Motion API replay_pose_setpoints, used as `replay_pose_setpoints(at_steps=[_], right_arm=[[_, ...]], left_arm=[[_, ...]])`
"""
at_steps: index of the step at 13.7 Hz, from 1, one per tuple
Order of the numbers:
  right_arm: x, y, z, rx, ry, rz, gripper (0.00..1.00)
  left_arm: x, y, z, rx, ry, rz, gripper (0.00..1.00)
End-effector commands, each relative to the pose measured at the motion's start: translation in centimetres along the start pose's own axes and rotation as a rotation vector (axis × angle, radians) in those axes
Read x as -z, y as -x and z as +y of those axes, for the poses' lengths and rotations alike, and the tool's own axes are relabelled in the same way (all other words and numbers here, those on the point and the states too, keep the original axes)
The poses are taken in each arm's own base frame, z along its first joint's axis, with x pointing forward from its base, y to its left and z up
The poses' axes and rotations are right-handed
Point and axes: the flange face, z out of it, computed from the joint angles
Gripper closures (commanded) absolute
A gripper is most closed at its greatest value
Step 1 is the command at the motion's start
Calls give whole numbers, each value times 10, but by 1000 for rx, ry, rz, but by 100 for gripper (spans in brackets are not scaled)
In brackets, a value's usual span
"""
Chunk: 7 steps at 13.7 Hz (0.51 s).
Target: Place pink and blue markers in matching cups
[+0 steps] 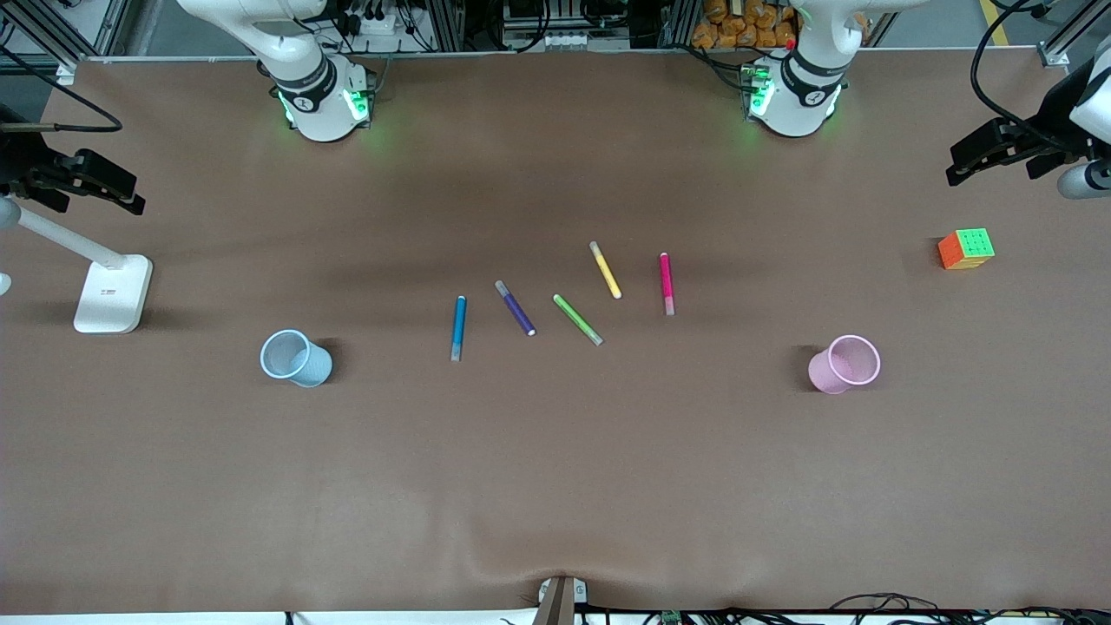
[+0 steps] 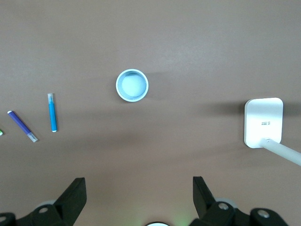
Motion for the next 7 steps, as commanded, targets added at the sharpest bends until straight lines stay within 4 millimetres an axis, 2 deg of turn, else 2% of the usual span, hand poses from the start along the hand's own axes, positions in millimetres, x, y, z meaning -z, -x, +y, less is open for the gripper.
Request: replay_pose_setpoints(at_steps=[1,5,7], right_arm=[[4,4,-17,19,8,7,0],[3,3,-19,22,9,9,0],[3,3,-19,22,9,7,0]], left_arm=[[7,4,-1,-9,-3,-6,0],[7,1,3,-20,-3,-4,0],[-9,-9,10,-37,8,-38,0]])
